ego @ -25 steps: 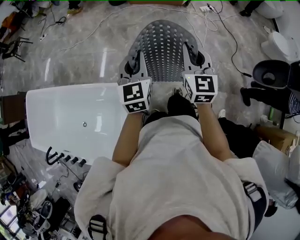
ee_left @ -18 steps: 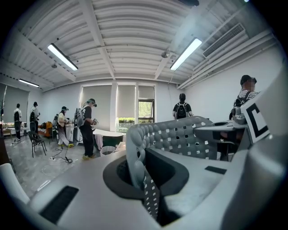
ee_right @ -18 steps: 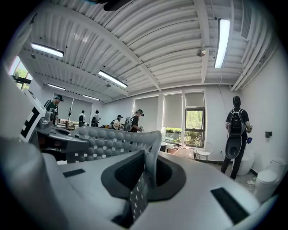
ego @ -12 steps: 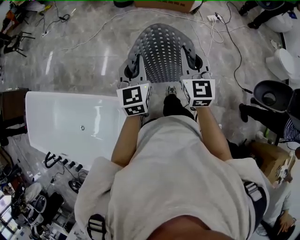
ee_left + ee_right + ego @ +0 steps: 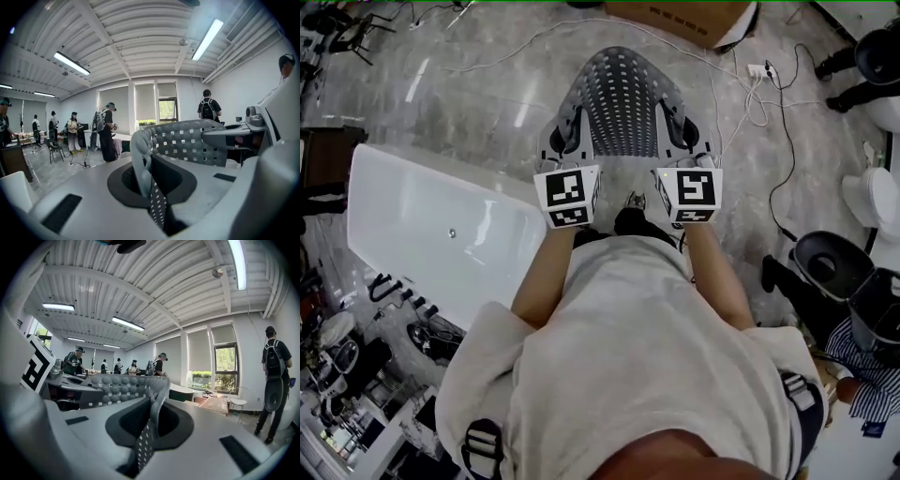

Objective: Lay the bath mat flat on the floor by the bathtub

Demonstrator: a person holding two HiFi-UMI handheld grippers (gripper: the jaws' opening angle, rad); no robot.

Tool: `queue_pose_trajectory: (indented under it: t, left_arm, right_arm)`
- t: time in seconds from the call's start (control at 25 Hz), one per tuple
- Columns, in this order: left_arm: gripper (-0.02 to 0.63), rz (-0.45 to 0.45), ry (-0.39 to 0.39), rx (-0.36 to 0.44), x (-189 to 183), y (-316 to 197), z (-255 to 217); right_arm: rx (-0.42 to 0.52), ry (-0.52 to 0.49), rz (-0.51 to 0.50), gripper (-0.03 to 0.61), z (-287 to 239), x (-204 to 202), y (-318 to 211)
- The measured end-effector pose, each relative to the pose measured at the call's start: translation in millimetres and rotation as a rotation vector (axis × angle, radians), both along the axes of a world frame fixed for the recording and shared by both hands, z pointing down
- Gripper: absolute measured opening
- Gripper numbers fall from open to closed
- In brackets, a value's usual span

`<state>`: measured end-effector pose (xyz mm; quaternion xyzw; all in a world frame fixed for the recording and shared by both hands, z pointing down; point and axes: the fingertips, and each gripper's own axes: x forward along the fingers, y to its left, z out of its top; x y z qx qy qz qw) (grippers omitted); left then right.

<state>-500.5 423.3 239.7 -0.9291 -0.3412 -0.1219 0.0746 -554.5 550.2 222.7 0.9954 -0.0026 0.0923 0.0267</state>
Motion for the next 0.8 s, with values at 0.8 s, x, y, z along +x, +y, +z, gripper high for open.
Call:
queue_pose_trajectory:
  t: [0.8]
  left_arm:
    - [0.031, -0.405, -0.024, -0.01, 122, -128, 16]
  right_arm:
    - [-0.001, -0.031, -0.385, 0.021, 17, 174, -114]
